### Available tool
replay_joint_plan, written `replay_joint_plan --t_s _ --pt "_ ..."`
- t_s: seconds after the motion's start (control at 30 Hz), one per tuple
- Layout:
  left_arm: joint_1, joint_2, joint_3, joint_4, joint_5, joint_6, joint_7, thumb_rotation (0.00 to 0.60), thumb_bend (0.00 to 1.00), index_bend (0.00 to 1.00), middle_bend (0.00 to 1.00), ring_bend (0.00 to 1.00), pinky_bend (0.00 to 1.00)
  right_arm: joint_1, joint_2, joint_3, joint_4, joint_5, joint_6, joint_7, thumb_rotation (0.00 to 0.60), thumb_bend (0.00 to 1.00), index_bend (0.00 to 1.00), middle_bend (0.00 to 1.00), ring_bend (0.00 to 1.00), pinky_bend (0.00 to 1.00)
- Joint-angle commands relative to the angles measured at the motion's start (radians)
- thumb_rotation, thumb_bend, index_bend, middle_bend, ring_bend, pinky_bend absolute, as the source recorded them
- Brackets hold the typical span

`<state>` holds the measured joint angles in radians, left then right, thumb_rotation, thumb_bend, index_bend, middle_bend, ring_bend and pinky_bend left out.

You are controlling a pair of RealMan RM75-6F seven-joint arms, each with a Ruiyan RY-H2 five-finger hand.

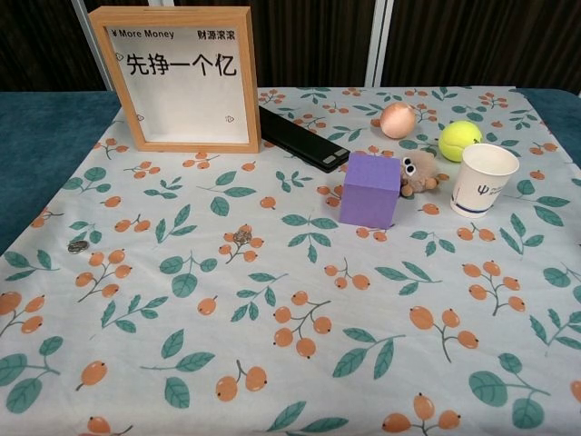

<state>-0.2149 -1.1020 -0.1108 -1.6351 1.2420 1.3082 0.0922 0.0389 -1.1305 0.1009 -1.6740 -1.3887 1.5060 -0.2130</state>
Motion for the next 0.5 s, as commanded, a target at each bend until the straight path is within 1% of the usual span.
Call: replay_joint_plan --t_s 0.03,0.17,0.3,0.4,0.5 --pt "-0.013 -0.010 -0.001 0.012 0.008 -0.011 0.016 0.600 0.04 0.05 0.00 0.00 0.00 0.001 -0.001 -0.002 0.001 -0.001 -0.002 -0.001 0.600 0.26 0.13 0.03 0.00 0.00" --pt "-0.066 -0.035 0.003 0.054 0.051 -0.069 0.044 0.600 0.04 0.05 0.00 0.00 0.00 -0.001 -0.003 -0.002 0.000 0.008 -0.005 -0.009 0.600 0.26 0.13 0.03 0.00 0.00" --pt "-0.143 -0.059 -0.014 0.092 0.070 -0.152 0.071 0.600 0.04 0.05 0.00 0.00 0.00 -0.002 -0.003 0.002 -0.005 0.019 -0.003 -0.015 0.600 0.26 0.13 0.03 0.00 0.00" --pt "-0.201 -0.092 -0.028 0.124 0.074 -0.211 0.102 0.600 0.04 0.05 0.00 0.00 0.00 -0.001 -0.003 0.005 -0.007 0.025 -0.005 -0.016 0.600 0.26 0.13 0.03 0.00 0.00" --pt "-0.234 -0.118 -0.027 0.133 0.065 -0.260 0.120 0.600 0.04 0.05 0.00 0.00 0.00 -0.001 -0.003 0.005 -0.007 0.025 -0.006 -0.016 0.600 0.26 0.13 0.03 0.00 0.00"
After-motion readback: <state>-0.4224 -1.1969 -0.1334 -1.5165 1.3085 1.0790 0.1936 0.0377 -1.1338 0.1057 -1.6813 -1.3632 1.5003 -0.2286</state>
